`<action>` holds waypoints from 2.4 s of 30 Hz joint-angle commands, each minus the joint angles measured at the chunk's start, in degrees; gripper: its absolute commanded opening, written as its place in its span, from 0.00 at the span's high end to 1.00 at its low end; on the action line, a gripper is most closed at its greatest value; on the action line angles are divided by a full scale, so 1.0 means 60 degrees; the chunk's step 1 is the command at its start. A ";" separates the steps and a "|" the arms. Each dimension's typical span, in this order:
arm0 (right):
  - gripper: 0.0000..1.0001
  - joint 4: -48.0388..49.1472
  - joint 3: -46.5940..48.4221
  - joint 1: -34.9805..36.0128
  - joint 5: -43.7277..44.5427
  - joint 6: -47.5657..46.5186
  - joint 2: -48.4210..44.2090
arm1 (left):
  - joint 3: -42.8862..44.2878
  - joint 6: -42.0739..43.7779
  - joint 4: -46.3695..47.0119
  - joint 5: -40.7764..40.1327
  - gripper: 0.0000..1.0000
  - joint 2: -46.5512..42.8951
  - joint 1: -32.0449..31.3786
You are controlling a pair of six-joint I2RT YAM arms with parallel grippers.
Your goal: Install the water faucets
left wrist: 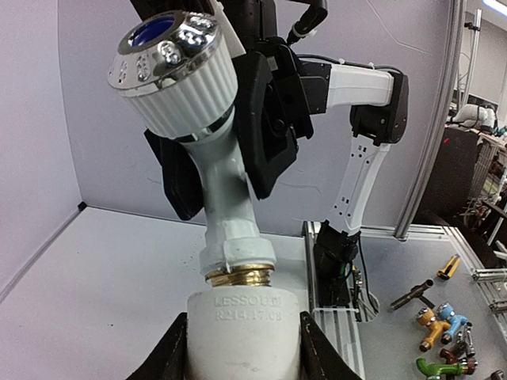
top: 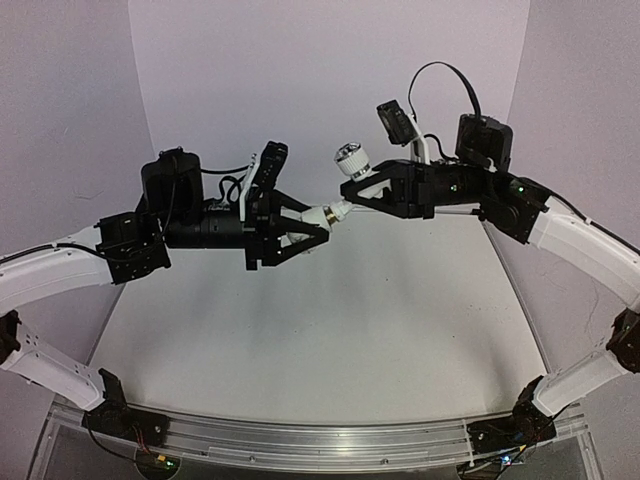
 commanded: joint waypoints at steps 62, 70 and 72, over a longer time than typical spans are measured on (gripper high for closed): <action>1.00 -0.2609 0.0746 0.0203 0.0142 -0.2431 0.0254 | 0.2156 -0.0057 -0.2051 -0.0563 1.00 -0.0263 -0.0083; 1.00 -0.3511 0.0789 0.0205 0.0871 -0.3674 0.0134 | 0.2053 -0.1563 -0.2929 -0.1073 1.00 -0.0688 -0.0032; 1.00 -0.3671 0.0806 0.0203 0.1037 -0.3865 0.0118 | 0.2088 -0.1983 -0.3143 -0.0938 1.00 -0.0708 0.0011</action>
